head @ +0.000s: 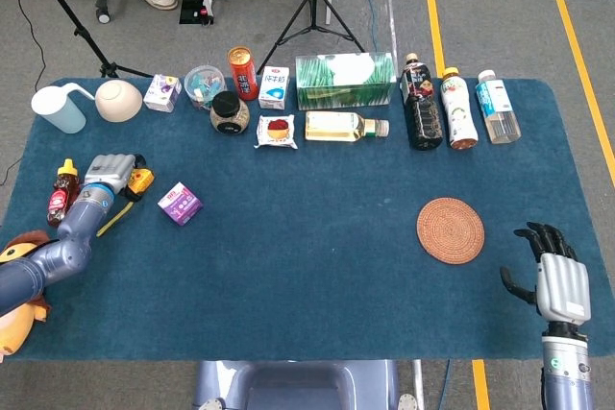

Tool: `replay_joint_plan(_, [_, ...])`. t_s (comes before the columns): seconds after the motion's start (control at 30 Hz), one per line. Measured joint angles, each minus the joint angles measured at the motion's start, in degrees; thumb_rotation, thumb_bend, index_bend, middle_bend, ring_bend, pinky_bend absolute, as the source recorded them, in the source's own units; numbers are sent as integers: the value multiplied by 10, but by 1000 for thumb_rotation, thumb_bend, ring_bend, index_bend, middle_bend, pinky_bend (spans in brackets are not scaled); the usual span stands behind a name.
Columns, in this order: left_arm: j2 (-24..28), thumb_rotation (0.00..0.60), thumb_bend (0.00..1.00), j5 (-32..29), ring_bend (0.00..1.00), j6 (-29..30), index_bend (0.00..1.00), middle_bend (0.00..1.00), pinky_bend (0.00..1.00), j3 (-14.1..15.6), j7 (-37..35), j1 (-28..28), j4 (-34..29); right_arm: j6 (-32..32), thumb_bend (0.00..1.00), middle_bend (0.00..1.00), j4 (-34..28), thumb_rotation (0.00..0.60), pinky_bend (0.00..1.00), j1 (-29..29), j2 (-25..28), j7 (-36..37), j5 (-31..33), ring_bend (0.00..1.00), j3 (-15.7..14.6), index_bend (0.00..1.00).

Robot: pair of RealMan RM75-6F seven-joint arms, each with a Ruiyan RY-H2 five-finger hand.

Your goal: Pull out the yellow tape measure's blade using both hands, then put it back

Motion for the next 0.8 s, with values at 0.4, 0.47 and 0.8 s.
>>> replay_joint_plan(0.4, [32,600,330,38,203,-11,189,249,390,4,-41,-2,-62,7,335,175,-3,542,235,-6,4,5,-4,119,-1,249])
replay_joint_plan(0.47, [41,600,329,46,203,-10,188,250,390,4,-48,-1,-79,7,333,175,-3,543,235,-6,4,7,-6,118,-1,248])
replay_joint_plan(0.8, [65,600,302,115,198,42,189,251,384,-13,-92,20,-124,9,334,175,-2,540,235,-8,5,14,-12,118,-3,246])
